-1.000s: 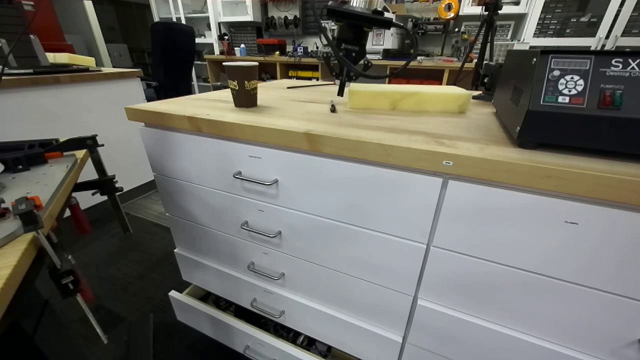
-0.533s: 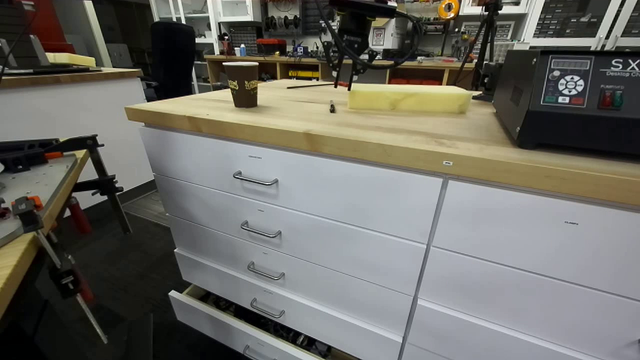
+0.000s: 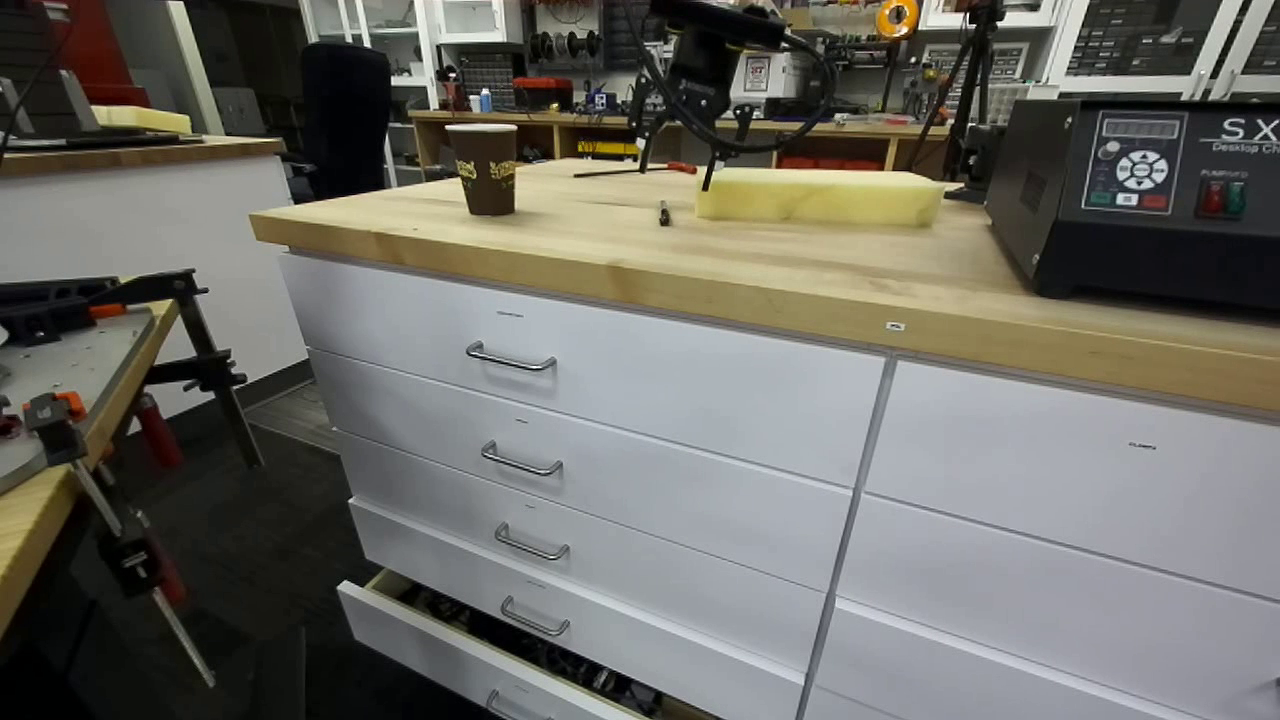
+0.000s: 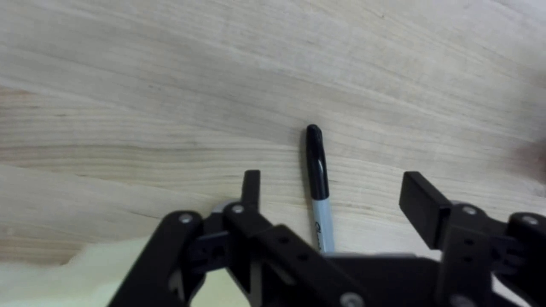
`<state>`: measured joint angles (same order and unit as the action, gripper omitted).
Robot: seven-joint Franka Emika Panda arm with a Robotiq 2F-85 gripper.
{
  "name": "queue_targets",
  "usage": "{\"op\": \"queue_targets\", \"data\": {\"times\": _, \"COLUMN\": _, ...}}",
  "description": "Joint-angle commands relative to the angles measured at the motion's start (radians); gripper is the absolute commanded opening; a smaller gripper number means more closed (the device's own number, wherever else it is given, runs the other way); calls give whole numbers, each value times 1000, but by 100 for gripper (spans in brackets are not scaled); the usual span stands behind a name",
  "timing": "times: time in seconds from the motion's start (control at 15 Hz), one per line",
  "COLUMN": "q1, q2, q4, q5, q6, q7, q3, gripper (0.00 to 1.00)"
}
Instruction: Pick the pen and put it in the cup
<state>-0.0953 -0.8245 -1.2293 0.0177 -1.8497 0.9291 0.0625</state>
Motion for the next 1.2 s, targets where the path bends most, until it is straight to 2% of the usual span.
{"op": "queue_targets", "data": {"times": 0.0, "q1": -8, "q2": -1, "q4": -5, "q5": 5, "q6": 16, "q7": -30, "q3": 10, "gripper": 100}}
{"op": "queue_targets", "data": {"times": 0.6, "q1": -6, "q2": -26, "q4": -24, "q5": 2, "q6": -14, "q7": -31, "q3": 13, "gripper": 100}}
{"op": "queue_targets", "data": {"times": 0.67, "q1": -6, "q2": -29, "q4": -26, "q5": 1, "q6": -17, "q7": -30, "q3": 13, "gripper": 75}}
{"op": "queue_targets", "data": {"times": 0.73, "q1": -6, "q2": -30, "q4": -29, "q5": 0, "q6": -21, "q7": -30, "q3": 13, "gripper": 74}}
{"op": "queue_targets", "data": {"times": 0.87, "q1": -6, "q2": -36, "q4": -29, "q5": 1, "q6": -21, "q7": -32, "q3": 13, "gripper": 60}}
{"op": "queue_targets", "data": {"times": 0.93, "q1": -6, "q2": -39, "q4": -28, "q5": 1, "q6": -21, "q7": -32, "q3": 13, "gripper": 71}}
{"op": "queue_targets", "data": {"times": 1.0, "q1": -6, "q2": -41, "q4": -28, "q5": 1, "q6": -21, "q7": -33, "q3": 13, "gripper": 72}}
{"op": "queue_targets", "data": {"times": 1.07, "q1": -6, "q2": -42, "q4": -28, "q5": 1, "q6": -22, "q7": -32, "q3": 14, "gripper": 46}}
{"op": "queue_targets", "data": {"times": 1.13, "q1": -6, "q2": -42, "q4": -28, "q5": 1, "q6": -22, "q7": -32, "q3": 13, "gripper": 46}}
